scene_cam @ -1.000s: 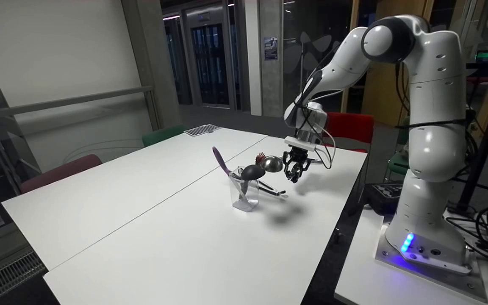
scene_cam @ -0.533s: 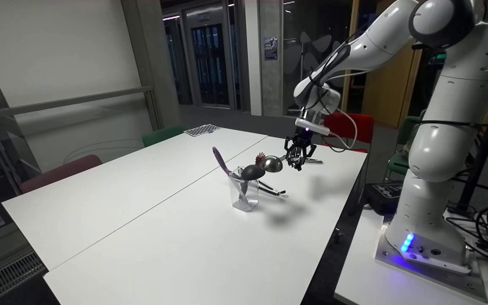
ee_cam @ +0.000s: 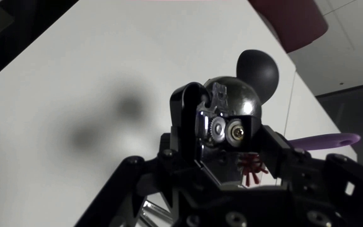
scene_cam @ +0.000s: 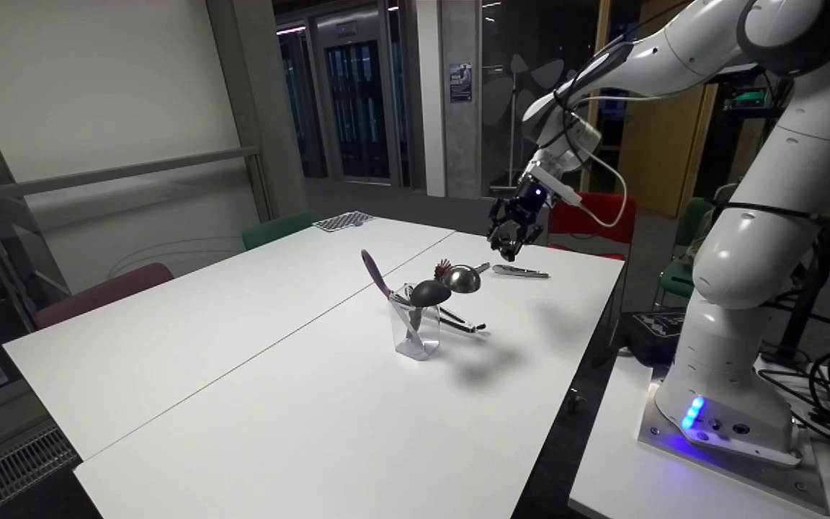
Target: Put the can opener inside the container
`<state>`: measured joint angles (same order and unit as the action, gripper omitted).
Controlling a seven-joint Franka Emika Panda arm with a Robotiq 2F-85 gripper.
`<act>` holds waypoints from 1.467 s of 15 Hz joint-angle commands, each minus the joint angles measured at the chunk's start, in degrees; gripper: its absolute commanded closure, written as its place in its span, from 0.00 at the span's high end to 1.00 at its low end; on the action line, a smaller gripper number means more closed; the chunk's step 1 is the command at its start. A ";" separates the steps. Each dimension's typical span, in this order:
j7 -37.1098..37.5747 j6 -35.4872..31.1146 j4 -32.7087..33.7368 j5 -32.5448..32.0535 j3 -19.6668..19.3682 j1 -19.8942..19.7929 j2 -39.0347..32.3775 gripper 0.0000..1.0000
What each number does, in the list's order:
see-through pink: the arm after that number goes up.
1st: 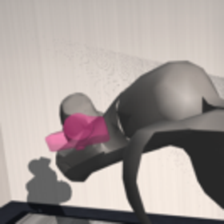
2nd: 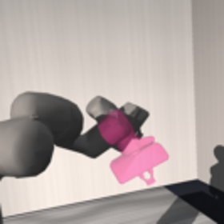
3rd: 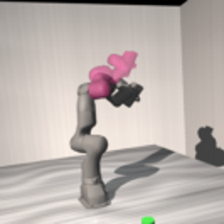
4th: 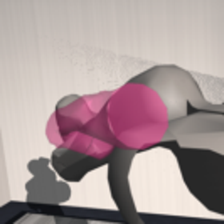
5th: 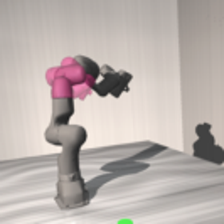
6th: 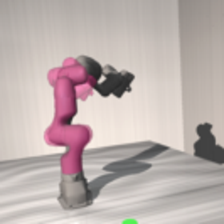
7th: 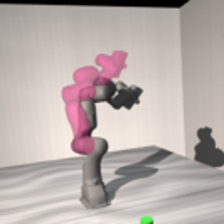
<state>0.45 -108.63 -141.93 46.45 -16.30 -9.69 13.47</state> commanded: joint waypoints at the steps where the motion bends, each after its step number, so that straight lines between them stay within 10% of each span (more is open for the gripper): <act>1: -7.43 11.04 2.71 5.01 -2.74 -2.24 -1.04 0.40; 15: -10.75 56.93 32.19 11.88 -0.41 -7.16 -36.55 0.40; 22: -4.03 67.06 40.14 12.19 1.39 -6.90 -43.46 0.40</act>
<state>-8.10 -45.94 -105.49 57.18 -16.03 -15.25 -28.70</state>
